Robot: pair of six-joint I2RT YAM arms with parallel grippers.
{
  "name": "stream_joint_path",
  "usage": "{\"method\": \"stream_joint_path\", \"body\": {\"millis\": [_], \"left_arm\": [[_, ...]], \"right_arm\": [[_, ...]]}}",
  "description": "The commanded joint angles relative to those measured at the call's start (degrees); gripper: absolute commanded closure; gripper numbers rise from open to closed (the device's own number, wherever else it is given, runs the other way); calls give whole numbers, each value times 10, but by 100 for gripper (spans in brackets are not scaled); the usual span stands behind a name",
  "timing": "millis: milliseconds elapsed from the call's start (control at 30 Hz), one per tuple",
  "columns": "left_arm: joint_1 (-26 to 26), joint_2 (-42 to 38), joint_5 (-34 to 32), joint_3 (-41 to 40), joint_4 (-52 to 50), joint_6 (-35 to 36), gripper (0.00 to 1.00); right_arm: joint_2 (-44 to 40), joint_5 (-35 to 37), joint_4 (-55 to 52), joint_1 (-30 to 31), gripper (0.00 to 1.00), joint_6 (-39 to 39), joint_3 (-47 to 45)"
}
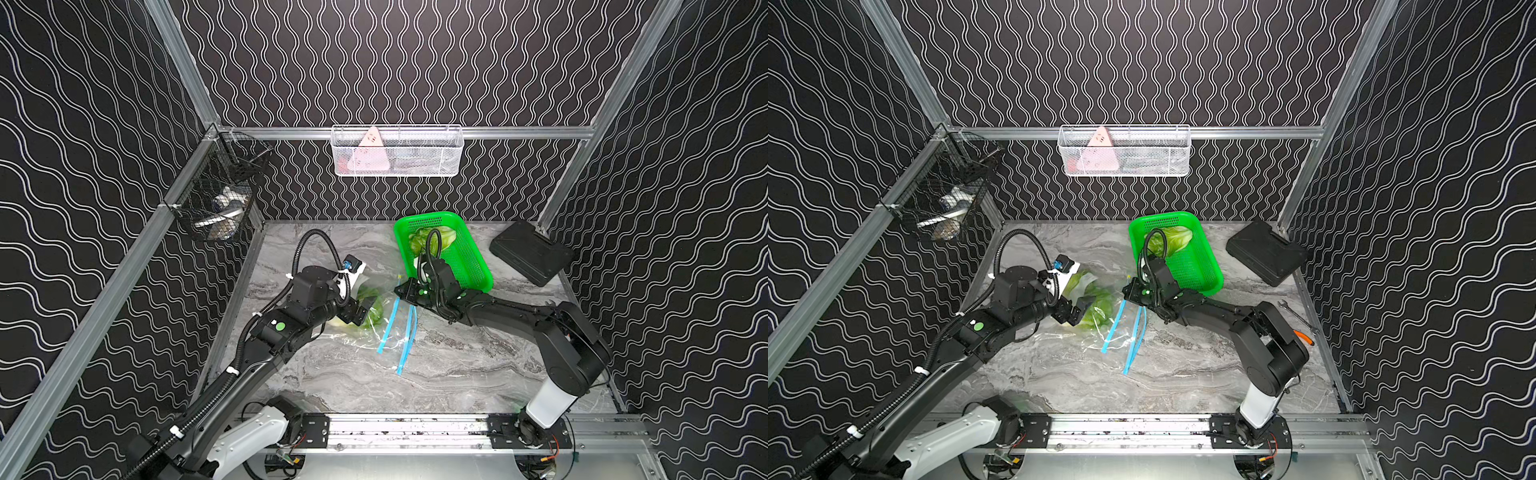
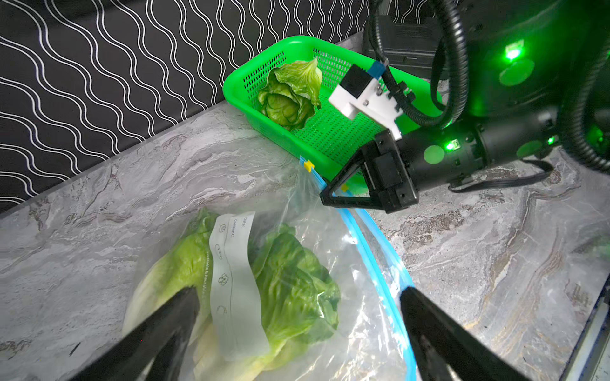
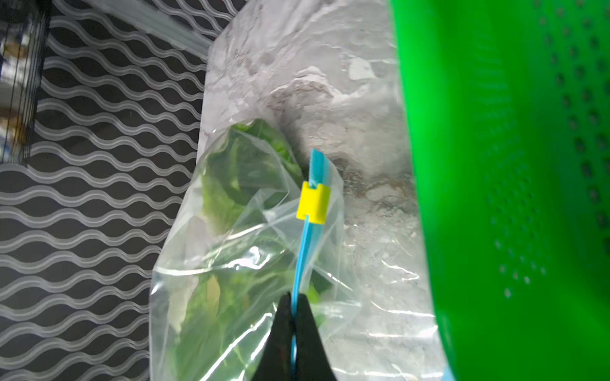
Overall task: Open the zip-top bag and take out the chinese cabbages
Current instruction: Adjust the zipper food storage bag in the zipper food storage bag.
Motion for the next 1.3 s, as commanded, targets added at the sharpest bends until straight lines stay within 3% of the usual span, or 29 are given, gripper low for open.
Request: {"method": "stream_joint_path", "body": {"millis": [0,133,300,533,667,800,967,1133,1267], "left_arm": [[0,-13,3,-2,23,32,1],[1,-20,13,14,30,45,1],[1,-18,-34,60,0,53,1],[1,-38,-46,92,-20,52,1],[1,-58,-29,94,-31,65,1],[0,-82,48,92,-44,73,1],[0,-97,172,65,-5,90,1],[0,-9,313,109,-38,129,1],[0,74,375,151,-59,157,1]], "right_arm": [[-33,-44,-36,0,100,-166,16],[-72,-106,-90,-1,100,-298,58],[-59,-195,-222,-1,100,-427,217],[2,-286,-364,-2,100,-489,435],[-19,-278,-443,-2,100,-533,479],[-81,-244,-510,-4,100,-596,454],[-133,-254,-568,-18,100,-664,412],[-163,-317,-566,-43,100,-724,343],[-155,-369,-596,-61,100,-767,341]]}}
